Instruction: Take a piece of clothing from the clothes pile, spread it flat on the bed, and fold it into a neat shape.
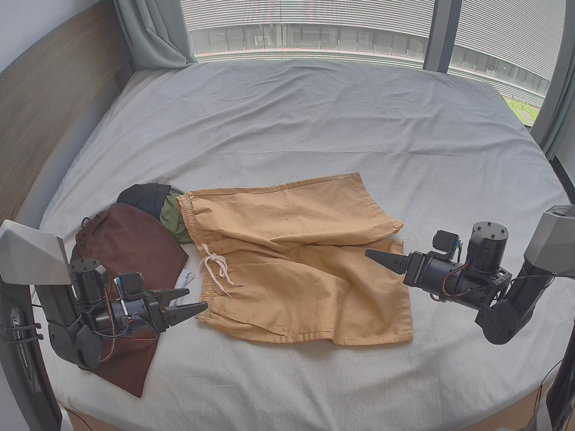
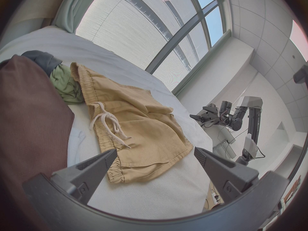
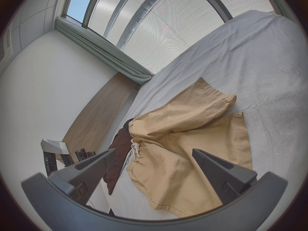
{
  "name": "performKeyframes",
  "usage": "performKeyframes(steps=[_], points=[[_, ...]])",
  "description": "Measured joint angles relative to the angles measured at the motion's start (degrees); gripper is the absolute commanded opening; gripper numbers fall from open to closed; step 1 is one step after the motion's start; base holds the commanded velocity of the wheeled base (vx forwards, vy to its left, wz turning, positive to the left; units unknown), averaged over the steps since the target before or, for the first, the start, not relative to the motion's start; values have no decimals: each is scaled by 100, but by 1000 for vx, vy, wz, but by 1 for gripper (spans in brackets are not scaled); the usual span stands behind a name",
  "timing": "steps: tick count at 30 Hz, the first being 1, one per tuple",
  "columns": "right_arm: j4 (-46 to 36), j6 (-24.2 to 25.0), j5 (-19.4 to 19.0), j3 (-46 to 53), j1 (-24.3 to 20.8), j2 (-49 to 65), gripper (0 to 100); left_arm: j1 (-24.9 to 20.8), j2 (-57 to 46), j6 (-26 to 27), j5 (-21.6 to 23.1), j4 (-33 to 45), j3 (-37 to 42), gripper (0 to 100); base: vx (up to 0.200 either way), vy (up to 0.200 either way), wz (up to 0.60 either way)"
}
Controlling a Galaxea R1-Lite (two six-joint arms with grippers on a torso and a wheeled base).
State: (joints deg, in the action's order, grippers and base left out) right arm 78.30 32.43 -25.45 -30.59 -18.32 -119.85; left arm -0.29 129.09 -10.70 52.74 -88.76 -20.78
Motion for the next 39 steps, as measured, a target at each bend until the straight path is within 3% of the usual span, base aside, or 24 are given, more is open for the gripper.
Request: performKeyframes(steps=[7, 17, 32, 39], points=[[0, 2, 0, 0, -2, -13, 100, 13, 112, -265, -46, 5, -7, 100, 0, 0, 0], [0, 2, 0, 16, -2, -22, 100, -22, 219, -1080, -90, 7, -88, 100, 0, 0, 0], [4, 0, 6, 20, -11, -33, 100, -37, 820, -1005, -367, 2, -311, 100, 0, 0, 0], [219, 0, 6, 18, -26, -90, 100, -85, 1165, -624, -634, 0, -455, 100, 0, 0, 0]])
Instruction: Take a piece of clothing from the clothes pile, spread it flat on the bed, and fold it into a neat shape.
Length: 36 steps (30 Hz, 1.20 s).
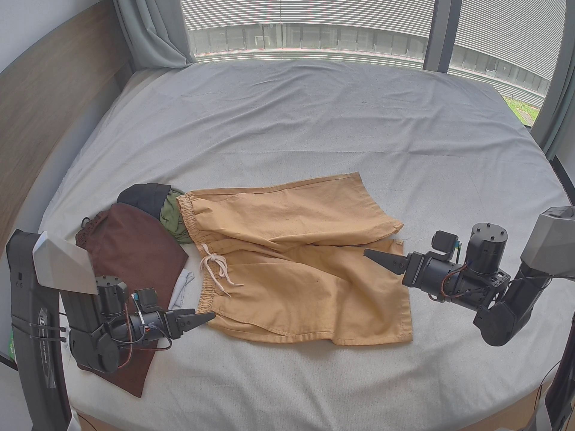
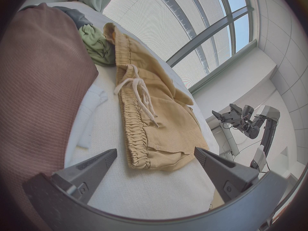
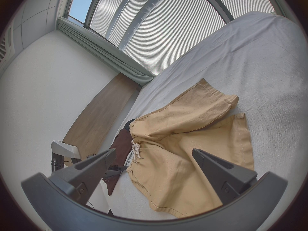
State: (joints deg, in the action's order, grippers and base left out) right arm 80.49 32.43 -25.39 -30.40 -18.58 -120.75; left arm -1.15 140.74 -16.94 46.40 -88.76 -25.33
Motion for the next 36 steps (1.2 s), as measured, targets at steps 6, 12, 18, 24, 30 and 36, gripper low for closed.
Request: performKeyframes(steps=[6, 12, 18, 24, 30, 36], points=[[63, 0, 2, 0, -5, -63, 100, -113, 171, -51, -17, -2, -101, 100, 0, 0, 0], [71, 0, 2, 0, -5, -80, 100, -177, 260, -137, -154, -4, -219, 100, 0, 0, 0], [68, -5, 2, 4, -2, -87, 100, -185, 322, -157, -223, 2, -261, 0, 0, 0, 0], [57, -33, -11, 133, 6, -87, 100, -194, 374, -152, -223, 7, -316, 0, 0, 0, 0], [-152, -389, -22, 378, 54, -87, 100, -191, 386, -144, -217, 5, -327, 0, 0, 0, 0], [-578, -670, -26, 579, 116, -94, 100, -202, 391, -130, -212, 0, -327, 0, 0, 0, 0]])
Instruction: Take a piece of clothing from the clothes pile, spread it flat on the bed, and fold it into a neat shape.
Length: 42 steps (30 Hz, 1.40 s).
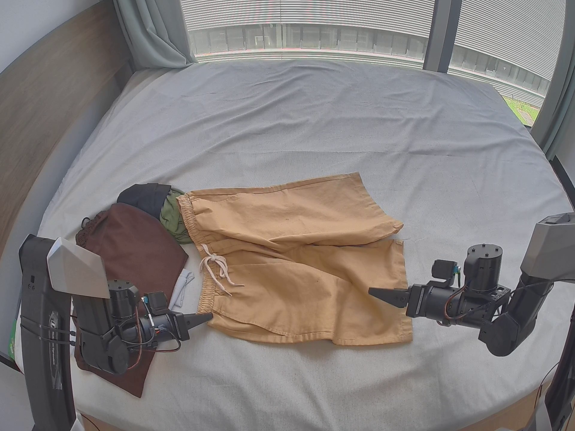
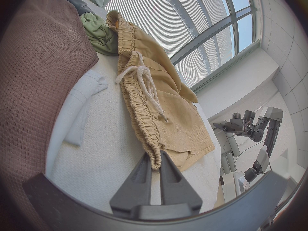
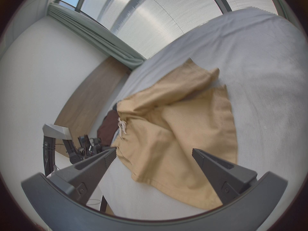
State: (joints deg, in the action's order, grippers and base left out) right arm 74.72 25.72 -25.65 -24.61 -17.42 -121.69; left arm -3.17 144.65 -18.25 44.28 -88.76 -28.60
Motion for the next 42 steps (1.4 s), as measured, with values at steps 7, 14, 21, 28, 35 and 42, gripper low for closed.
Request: performKeyframes(steps=[7, 14, 21, 28, 35, 42], points=[[-879, -510, 1, 87, 304, -6, 100, -7, 6, 7, 0, -2, -1, 0, 0, 0, 0], [-1135, -550, 1, 130, 472, -17, 100, -10, 11, 9, 1, -2, -1, 0, 0, 0, 0], [-1557, -556, 1, 144, 519, -1, 100, -7, 35, 24, 1, -6, -9, 0, 0, 0, 0], [-1645, -567, 0, 216, 590, -1, 100, -5, 50, 27, 1, -6, -4, 0, 0, 0, 0], [-1664, -569, 1, 268, 631, -26, 100, 0, 52, 27, 4, -6, -12, 0, 0, 0, 0], [-1662, -569, 9, 282, 635, -144, 100, 0, 52, 27, 1, -6, -12, 0, 0, 0, 0]])
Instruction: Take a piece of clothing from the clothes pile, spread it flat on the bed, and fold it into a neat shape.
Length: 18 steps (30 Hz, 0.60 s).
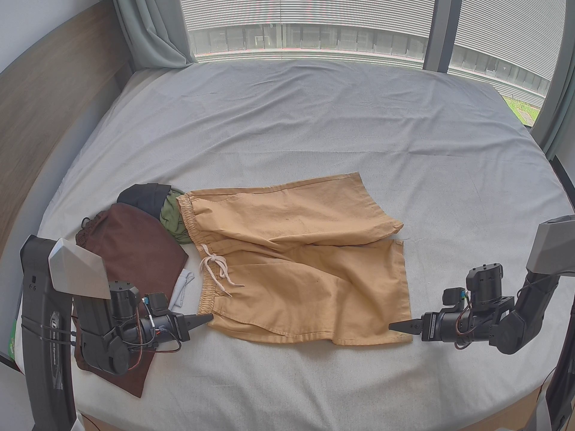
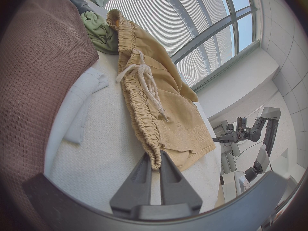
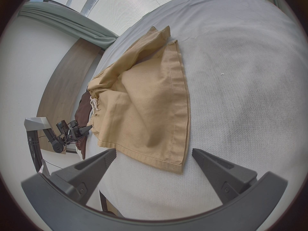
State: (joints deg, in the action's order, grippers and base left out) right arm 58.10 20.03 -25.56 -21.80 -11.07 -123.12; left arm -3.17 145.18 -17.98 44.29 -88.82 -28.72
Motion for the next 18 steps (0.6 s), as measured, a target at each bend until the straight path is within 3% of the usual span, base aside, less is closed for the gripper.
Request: performKeyframes(steps=[14, 15, 18], points=[[149, 74, -2, -48, -39, -347, 100, 6, 28, 9, 0, 0, -33, 0, 0, 0, 0], [151, 88, -2, -52, -43, -361, 0, 6, 30, 6, 2, 0, -35, 0, 0, 0, 0], [156, 121, 6, -61, -54, -386, 0, 9, 35, 13, 0, 0, -38, 0, 0, 0, 0]])
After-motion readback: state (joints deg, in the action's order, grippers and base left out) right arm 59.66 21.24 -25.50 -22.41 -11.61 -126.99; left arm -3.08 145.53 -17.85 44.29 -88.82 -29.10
